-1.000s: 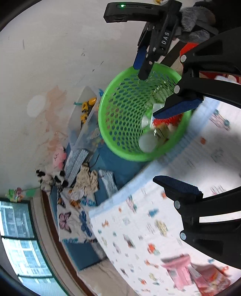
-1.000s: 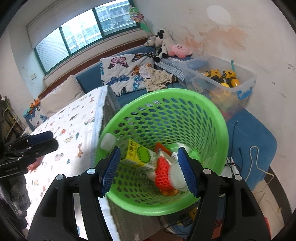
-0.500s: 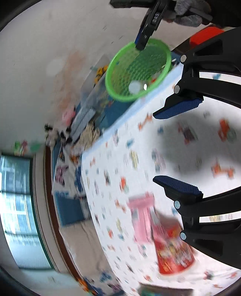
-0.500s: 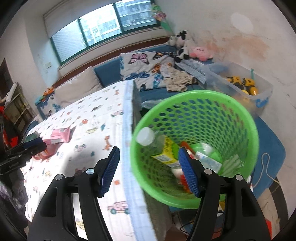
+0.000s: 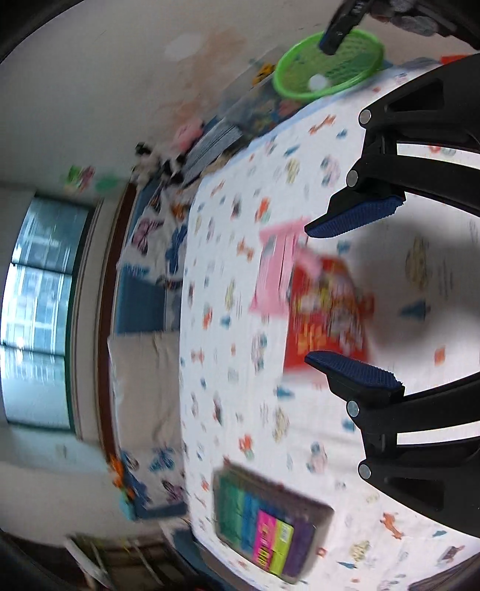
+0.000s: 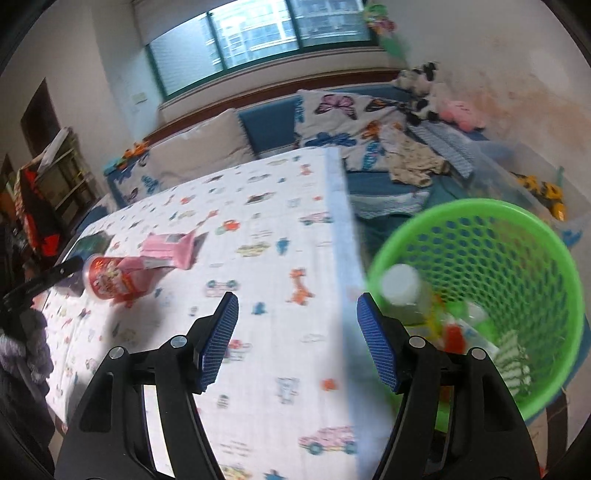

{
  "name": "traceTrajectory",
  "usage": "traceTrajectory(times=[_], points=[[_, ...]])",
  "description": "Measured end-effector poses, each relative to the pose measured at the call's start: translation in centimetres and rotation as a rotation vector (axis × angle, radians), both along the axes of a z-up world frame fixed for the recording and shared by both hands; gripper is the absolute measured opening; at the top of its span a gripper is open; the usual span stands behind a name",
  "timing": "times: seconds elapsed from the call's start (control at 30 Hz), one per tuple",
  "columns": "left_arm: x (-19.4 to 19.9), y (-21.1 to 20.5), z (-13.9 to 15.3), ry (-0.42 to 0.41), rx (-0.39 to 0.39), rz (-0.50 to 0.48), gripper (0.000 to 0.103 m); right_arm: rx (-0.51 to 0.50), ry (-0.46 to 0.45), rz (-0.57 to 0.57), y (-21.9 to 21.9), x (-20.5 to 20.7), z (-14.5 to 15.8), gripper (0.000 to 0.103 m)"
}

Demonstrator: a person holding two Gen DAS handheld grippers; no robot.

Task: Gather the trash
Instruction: 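Grasp the red paper cup lying on the sheet with the left gripper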

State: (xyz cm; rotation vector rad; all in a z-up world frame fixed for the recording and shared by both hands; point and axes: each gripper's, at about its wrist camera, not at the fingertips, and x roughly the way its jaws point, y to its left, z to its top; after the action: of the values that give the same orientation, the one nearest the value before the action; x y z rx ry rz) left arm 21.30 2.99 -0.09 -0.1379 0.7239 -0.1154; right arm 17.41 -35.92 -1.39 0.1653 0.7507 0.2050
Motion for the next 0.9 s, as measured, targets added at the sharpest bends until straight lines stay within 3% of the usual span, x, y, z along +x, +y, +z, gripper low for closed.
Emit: traceTrajectory(times=[0.23, 0.57, 0.73, 0.9], points=[[1.9, 3.0, -2.5, 0.084, -0.060, -0.001, 0.061, -0.047, 0.014, 0.150, 5.9, 2.9, -0.2, 0.067], [4.5, 3.6, -4.6, 0.141, -0.147, -0.090, 0.061, -0.149, 0.036, 0.356, 12.3, 6.7, -1.1, 0.070], [5.4, 3.7, -5.7, 0.172, -0.233, -0.170, 0.061, -0.193, 0.044, 0.445, 14.2, 8.4, -1.7, 0.073], [5.6, 3.7, -6.6, 0.192, -0.269, -0.202, 0.046, -0.266, 0.045, 0.549, 16.3, 10.7, -2.3, 0.077]])
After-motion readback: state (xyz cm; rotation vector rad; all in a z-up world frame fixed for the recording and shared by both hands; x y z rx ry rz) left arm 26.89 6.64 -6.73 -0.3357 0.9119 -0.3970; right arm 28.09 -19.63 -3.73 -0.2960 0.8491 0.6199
